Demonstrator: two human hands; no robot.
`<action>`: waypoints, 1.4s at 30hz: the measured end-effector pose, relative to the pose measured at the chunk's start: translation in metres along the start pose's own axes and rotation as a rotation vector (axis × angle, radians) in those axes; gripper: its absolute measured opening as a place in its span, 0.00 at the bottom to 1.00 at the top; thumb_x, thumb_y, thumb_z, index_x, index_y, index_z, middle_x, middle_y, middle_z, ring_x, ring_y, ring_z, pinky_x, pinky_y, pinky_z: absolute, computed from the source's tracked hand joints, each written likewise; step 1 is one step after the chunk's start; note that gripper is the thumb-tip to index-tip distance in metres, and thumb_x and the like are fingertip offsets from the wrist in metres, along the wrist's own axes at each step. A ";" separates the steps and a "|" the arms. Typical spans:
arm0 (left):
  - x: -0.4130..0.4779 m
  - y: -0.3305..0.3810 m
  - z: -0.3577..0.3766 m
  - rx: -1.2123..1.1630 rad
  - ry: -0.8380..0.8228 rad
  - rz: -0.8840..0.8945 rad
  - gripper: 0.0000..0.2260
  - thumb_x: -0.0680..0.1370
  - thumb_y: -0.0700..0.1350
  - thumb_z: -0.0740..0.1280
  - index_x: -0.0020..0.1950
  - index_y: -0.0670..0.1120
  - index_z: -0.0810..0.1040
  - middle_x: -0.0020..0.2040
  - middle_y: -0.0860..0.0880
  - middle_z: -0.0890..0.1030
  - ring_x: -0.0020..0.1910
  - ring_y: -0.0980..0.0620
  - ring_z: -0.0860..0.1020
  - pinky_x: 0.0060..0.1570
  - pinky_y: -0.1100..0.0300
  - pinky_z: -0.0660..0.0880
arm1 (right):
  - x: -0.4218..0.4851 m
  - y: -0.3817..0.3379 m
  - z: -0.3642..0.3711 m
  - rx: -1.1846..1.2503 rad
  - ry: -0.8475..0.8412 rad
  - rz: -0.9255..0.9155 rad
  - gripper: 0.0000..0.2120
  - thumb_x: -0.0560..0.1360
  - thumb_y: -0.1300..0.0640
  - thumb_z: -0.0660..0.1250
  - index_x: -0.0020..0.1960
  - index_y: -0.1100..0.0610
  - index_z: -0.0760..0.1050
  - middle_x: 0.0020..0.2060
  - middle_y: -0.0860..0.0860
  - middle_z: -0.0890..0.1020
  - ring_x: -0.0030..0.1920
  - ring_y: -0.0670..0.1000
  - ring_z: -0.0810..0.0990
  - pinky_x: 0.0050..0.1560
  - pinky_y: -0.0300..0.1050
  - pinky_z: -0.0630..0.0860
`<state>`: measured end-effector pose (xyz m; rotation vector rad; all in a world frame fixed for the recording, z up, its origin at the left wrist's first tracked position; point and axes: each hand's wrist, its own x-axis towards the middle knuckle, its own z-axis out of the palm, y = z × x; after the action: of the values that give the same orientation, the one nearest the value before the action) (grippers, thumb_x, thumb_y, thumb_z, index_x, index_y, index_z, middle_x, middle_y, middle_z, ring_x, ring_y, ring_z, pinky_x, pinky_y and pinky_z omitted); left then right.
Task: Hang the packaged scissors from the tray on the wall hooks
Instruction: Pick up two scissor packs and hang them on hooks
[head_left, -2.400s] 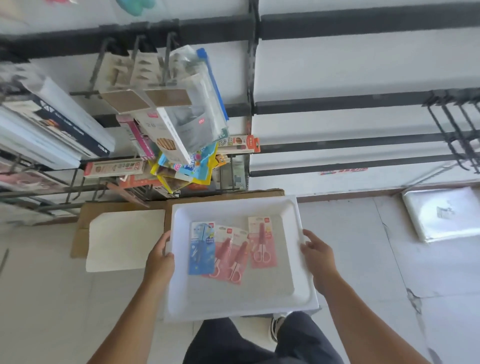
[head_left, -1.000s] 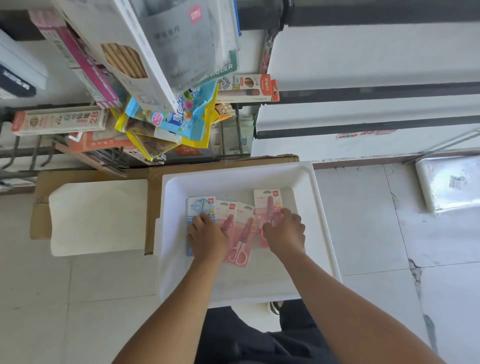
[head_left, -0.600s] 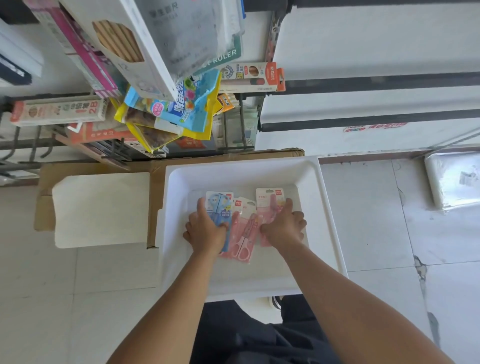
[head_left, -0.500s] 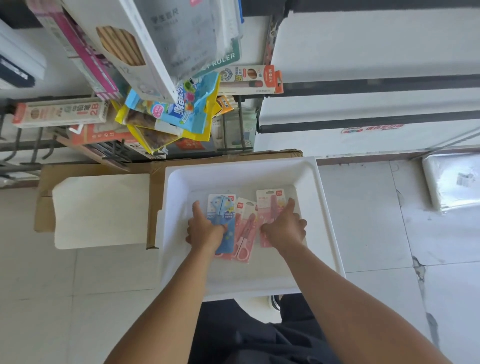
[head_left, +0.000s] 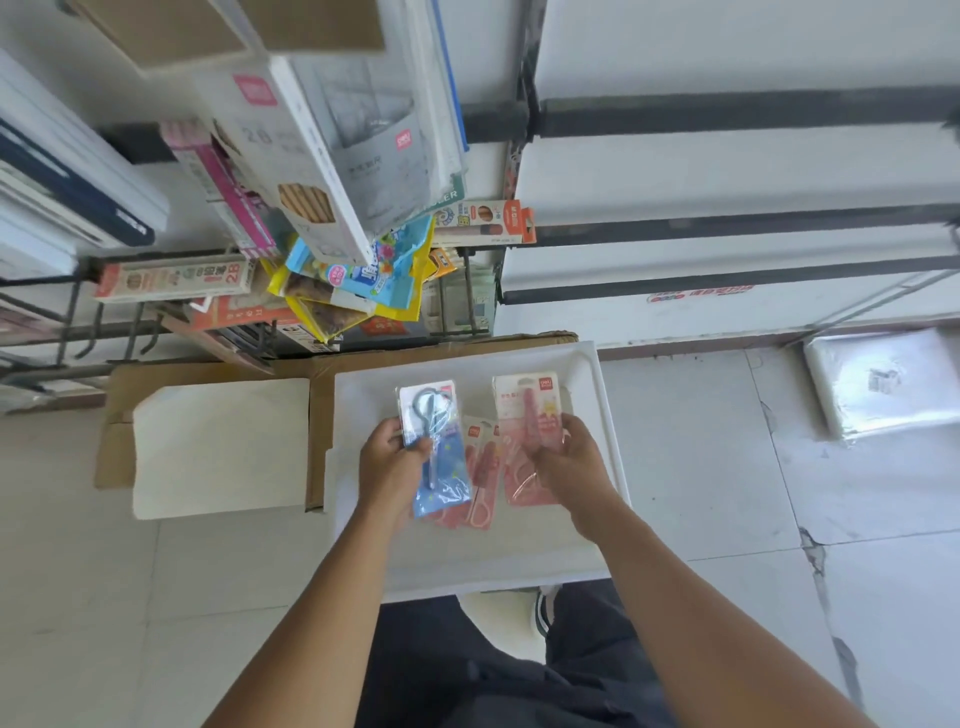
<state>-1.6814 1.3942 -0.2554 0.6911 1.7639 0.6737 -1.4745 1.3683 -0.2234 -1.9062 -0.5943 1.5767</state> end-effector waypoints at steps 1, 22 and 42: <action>-0.007 0.009 -0.004 -0.027 -0.016 0.022 0.10 0.76 0.35 0.69 0.48 0.51 0.79 0.46 0.52 0.86 0.47 0.47 0.84 0.46 0.50 0.80 | -0.007 -0.007 -0.002 0.035 -0.016 -0.006 0.14 0.80 0.64 0.67 0.62 0.52 0.73 0.49 0.52 0.86 0.40 0.50 0.88 0.31 0.40 0.81; -0.199 0.221 -0.002 -0.401 -0.220 0.593 0.12 0.78 0.34 0.67 0.56 0.47 0.82 0.54 0.46 0.87 0.54 0.44 0.84 0.58 0.48 0.78 | -0.167 -0.176 -0.117 0.263 -0.091 -0.679 0.12 0.79 0.67 0.68 0.62 0.62 0.76 0.47 0.56 0.88 0.44 0.54 0.88 0.40 0.46 0.83; -0.382 0.407 0.085 -0.601 -0.117 1.070 0.11 0.77 0.34 0.69 0.55 0.47 0.83 0.50 0.48 0.88 0.51 0.47 0.85 0.56 0.51 0.78 | -0.301 -0.348 -0.277 0.275 -0.185 -1.163 0.13 0.79 0.65 0.68 0.62 0.55 0.74 0.51 0.59 0.87 0.48 0.60 0.88 0.44 0.60 0.85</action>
<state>-1.4504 1.3970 0.2594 1.1867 0.8774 1.7380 -1.2530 1.3768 0.2661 -0.8620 -1.1961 0.9527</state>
